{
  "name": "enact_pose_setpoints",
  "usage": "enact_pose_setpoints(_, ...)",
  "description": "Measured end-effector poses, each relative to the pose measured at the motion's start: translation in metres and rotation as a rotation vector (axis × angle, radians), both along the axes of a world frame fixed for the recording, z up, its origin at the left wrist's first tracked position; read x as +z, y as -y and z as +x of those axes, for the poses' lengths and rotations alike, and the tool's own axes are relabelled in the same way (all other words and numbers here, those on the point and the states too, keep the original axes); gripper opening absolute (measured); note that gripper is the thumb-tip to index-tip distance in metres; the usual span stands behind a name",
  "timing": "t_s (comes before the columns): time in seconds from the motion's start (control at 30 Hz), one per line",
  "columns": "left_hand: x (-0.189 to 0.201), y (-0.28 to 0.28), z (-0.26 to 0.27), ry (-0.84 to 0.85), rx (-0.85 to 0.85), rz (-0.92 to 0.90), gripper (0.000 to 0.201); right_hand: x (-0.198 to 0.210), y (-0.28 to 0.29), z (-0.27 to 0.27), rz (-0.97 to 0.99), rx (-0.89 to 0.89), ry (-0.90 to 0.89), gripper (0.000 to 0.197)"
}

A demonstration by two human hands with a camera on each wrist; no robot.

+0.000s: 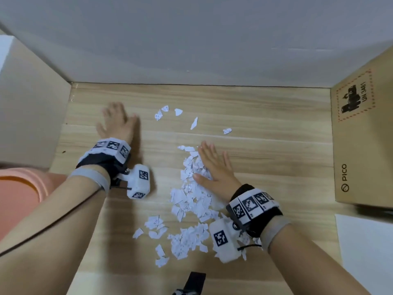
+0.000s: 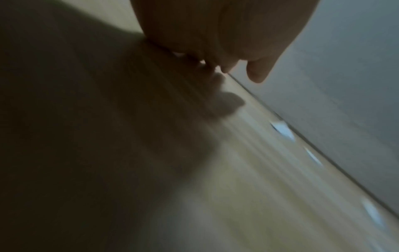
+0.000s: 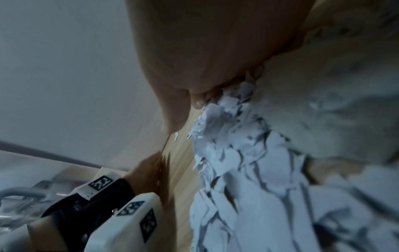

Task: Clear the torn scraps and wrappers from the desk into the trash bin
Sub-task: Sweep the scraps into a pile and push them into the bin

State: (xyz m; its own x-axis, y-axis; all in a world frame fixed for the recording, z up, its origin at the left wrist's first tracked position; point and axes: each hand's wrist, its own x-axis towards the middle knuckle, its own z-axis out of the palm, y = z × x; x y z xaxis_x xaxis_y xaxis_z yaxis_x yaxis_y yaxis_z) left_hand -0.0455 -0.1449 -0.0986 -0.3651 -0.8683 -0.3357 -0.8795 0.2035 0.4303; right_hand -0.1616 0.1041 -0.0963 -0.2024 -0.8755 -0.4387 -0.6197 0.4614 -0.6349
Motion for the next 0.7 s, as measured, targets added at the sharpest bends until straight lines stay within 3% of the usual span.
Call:
enact_pose_setpoints(0.1, 0.0, -0.043, -0.021, 0.007, -0.405, 0.084, 0.063, 0.001, 0.007, 0.002, -0.01, 0.05, 0.061, 0.08)
enact_pose_setpoints(0.17, 0.003, -0.07, -0.029, -0.087, -0.583, 0.205, 0.067, 0.003, 0.009, 0.0, -0.084, 0.023, 0.119, 0.077)
enact_pose_setpoints(0.27, 0.006, -0.068, -0.039, -0.259, -0.546, 0.287, 0.073, 0.005, 0.012, -0.021, -0.207, -0.257, 0.096, 0.078)
enact_pose_setpoints(0.37, 0.007, -0.045, -0.052, -0.247, -0.413, 0.258, 0.065, 0.009, 0.026, -0.052, -0.086, -0.462, 0.053, 0.078)
enact_pose_setpoints(0.43, 0.008, -0.04, -0.064, -0.202, -0.446, 0.288, 0.055, 0.009, 0.044, -0.062, 0.023, -0.378, 0.005, 0.078)
enact_pose_setpoints(0.57, 0.012, -0.049, -0.081, -0.066, -0.698, 0.346, 0.051, 0.012, 0.076, -0.057, 0.049, -0.171, 0.022, 0.068)
enact_pose_setpoints(0.7, 0.028, -0.066, -0.062, -0.028, -0.768, 0.424, 0.052, 0.019, 0.062, -0.051, 0.043, -0.038, 0.038, 0.059)
